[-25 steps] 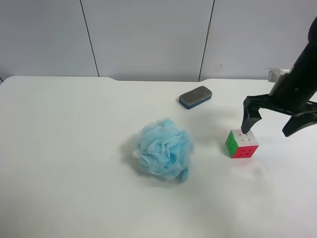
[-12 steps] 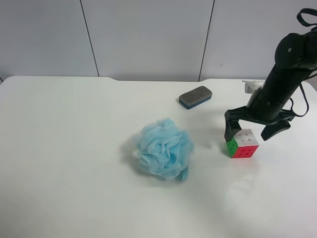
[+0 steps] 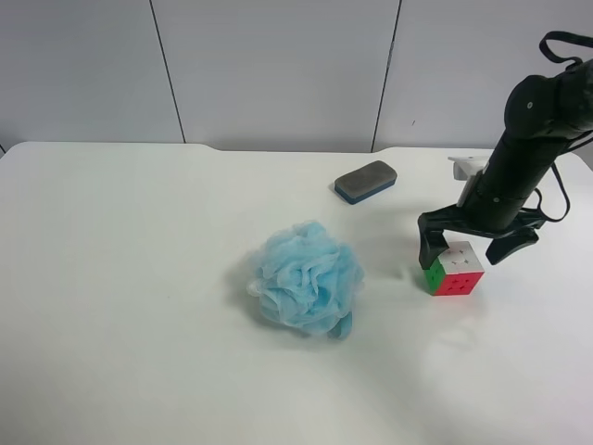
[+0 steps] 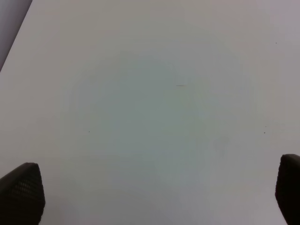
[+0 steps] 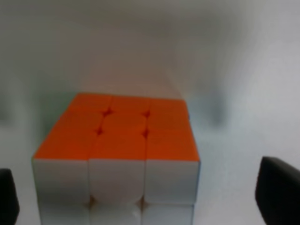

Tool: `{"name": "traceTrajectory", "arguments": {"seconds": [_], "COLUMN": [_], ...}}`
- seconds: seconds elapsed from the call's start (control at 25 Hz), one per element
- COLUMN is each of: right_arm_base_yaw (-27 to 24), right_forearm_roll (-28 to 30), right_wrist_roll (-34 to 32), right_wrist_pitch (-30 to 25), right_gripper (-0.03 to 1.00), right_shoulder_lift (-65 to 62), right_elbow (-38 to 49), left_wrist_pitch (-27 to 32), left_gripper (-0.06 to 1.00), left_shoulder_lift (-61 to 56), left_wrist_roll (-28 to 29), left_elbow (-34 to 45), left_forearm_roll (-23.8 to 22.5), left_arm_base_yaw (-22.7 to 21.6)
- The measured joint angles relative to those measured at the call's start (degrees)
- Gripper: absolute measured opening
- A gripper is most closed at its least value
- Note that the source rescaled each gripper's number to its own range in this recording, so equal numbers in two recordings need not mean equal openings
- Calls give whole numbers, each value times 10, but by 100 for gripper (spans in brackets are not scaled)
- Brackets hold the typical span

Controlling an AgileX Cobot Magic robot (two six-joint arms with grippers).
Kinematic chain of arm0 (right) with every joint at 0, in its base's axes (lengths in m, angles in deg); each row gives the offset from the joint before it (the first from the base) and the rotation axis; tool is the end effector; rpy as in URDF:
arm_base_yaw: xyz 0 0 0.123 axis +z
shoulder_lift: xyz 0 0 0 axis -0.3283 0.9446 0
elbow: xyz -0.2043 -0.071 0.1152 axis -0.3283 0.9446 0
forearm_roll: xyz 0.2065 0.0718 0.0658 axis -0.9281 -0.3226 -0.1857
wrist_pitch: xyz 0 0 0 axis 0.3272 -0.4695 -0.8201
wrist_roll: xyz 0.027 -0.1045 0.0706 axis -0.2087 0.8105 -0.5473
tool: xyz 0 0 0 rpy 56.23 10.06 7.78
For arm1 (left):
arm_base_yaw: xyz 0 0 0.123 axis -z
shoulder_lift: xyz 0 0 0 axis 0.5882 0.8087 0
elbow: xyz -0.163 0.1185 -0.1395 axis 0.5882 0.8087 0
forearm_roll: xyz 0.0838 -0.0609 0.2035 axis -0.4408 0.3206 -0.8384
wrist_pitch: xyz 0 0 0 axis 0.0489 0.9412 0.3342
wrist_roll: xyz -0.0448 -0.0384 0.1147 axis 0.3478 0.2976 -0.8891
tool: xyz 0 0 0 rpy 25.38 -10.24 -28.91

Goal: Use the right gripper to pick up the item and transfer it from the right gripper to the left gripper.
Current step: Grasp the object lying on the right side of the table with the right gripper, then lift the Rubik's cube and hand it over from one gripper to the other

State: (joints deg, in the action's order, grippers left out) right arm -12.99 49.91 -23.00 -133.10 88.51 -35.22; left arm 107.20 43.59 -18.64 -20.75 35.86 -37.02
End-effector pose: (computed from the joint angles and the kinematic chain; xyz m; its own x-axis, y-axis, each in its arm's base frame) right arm 0.2958 0.0427 0.0779 -0.9986 -0.0355 -0.0387 -0.0387 0.9956 0.0851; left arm 0.0476 0.0047 0.2507 -0.4454 -0.0192 -0.8951 -0.0491 0.9988 0.0031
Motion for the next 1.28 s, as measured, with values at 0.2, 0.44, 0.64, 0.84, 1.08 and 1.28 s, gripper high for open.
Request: {"name": "traceTrajectory", "arguments": {"seconds": [0.2, 0.44, 0.64, 0.84, 1.08, 1.28], "right_arm_base_yaw": [0, 0, 0, 0, 0, 0], "right_forearm_roll": [-1, -1, -1, -1, -1, -10], "right_wrist_roll": [0, 0, 0, 0, 0, 2], "right_wrist_pitch": [-2, -2, -2, -2, -4, -59], "right_gripper": [100, 56, 6, 0, 0, 0], "right_shoulder_lift": [11, 12, 12, 12, 12, -17], "right_elbow": [0, 0, 0, 0, -8, -53], "left_wrist_pitch": [0, 0, 0, 0, 0, 0], "left_gripper": [100, 100, 100, 100, 100, 100], "left_shoulder_lift": [0, 0, 0, 0, 0, 0], "left_wrist_roll": [0, 0, 0, 0, 0, 0], "left_elbow": [0, 0, 0, 0, 0, 0], "left_forearm_roll": [0, 0, 0, 0, 1, 1], "left_arm_base_yaw": [0, 0, 0, 0, 0, 0]}}
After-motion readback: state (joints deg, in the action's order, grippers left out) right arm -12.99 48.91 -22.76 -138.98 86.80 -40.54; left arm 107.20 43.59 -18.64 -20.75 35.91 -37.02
